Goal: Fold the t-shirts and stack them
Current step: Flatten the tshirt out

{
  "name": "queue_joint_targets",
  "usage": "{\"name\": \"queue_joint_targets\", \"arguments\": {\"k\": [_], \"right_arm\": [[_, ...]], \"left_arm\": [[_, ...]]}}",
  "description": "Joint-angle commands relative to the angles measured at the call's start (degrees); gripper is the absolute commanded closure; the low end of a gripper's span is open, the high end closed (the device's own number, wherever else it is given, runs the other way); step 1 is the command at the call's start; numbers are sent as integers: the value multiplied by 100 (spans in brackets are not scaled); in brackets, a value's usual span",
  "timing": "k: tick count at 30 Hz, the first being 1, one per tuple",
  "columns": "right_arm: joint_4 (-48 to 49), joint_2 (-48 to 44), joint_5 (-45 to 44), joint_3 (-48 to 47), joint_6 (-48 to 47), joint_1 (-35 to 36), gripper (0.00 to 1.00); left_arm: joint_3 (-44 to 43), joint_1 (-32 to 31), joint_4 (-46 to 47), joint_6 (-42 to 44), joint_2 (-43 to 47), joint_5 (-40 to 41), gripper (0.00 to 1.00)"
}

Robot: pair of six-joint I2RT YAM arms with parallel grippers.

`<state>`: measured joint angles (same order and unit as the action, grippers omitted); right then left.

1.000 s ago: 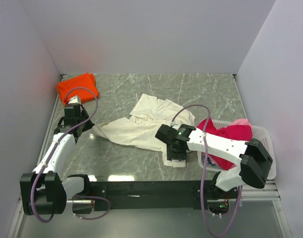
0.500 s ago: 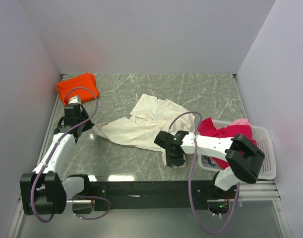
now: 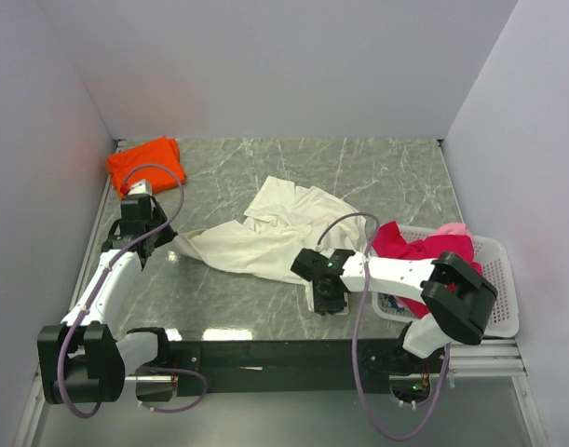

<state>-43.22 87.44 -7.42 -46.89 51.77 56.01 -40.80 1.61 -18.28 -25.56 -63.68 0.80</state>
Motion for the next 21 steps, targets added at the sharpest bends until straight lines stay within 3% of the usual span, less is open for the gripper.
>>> {"name": "queue_joint_targets", "arguments": {"k": [1, 11, 21], "right_arm": [[183, -33, 100, 426, 184, 24, 66], [428, -403, 267, 716, 264, -46, 64], [842, -1097, 514, 1227, 158, -626, 64]], "left_arm": [[-78, -20, 141, 95, -4, -97, 99], [-113, -20, 35, 78, -110, 175, 99], [-113, -20, 53, 78, -110, 149, 99]]}}
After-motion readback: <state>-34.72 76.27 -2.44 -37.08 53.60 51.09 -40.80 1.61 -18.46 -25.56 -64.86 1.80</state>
